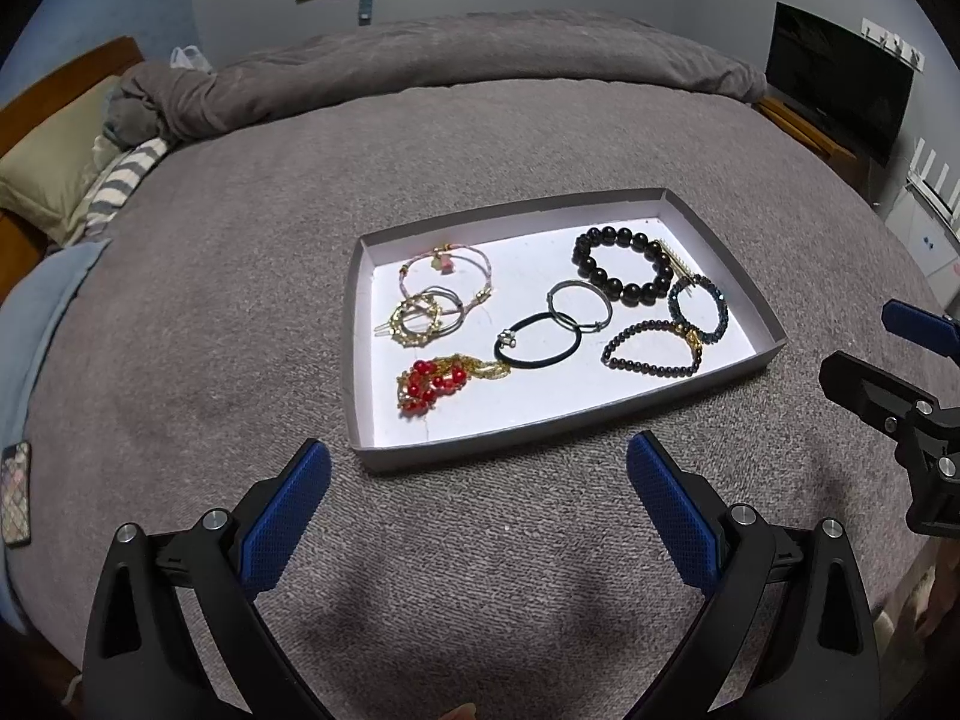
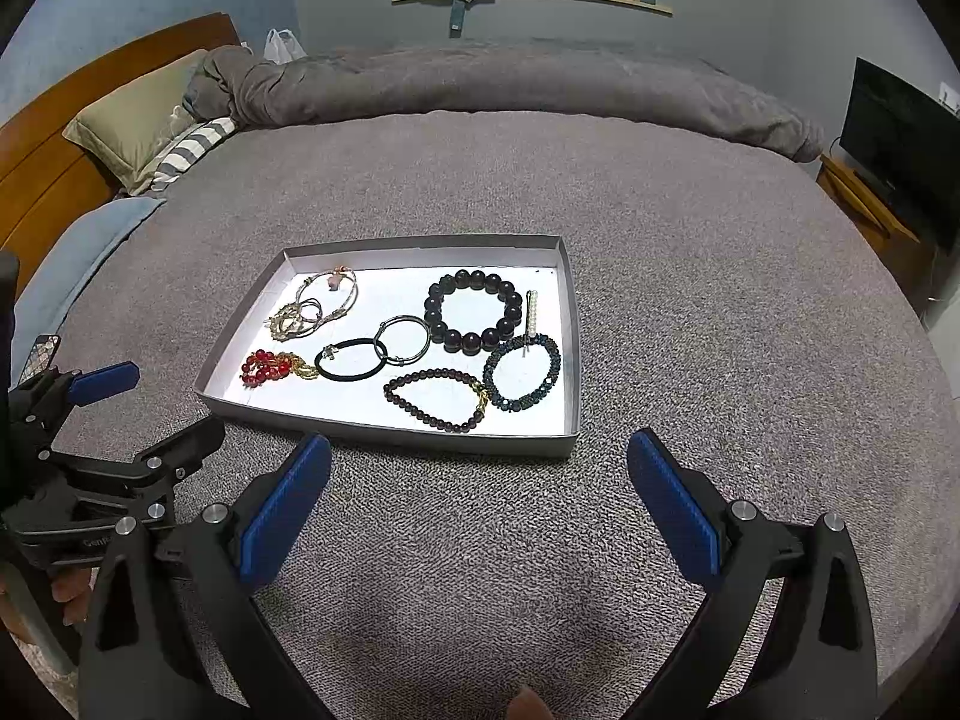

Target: Organize jewelry

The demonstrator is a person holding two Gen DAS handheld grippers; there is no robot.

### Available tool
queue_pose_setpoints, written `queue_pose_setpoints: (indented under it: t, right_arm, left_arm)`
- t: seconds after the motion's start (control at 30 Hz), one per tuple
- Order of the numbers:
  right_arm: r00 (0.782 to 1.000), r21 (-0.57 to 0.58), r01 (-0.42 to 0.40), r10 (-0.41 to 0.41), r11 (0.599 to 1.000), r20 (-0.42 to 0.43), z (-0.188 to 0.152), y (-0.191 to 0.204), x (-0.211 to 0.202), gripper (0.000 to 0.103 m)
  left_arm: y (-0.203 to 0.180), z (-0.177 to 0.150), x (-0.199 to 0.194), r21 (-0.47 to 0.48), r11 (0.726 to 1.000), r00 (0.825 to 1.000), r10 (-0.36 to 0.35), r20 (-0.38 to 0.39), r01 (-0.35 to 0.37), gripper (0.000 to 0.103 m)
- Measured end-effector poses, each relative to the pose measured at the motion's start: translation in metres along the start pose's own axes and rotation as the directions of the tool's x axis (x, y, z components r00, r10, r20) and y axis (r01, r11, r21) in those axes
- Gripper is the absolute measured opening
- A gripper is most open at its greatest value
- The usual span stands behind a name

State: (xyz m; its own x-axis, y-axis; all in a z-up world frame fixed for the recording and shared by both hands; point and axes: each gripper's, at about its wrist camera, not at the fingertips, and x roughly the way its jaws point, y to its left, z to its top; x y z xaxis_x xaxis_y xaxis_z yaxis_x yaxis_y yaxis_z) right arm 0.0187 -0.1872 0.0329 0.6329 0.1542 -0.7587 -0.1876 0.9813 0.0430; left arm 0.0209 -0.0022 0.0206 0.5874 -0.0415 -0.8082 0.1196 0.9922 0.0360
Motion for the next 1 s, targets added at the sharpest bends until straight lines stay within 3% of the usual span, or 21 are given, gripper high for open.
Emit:
queue_pose_setpoints:
  t: [1.0]
  right_arm:
    - [1.000, -0.016, 0.007, -0.007, 1.000, -0.007, -0.0007, 0.0012, 0.0011, 0.098]
  left_arm:
    - [-0.0023, -0.0012, 0.0012, 0.012, 1.000, 1.000, 0.000, -0.002, 0.000, 0.100]
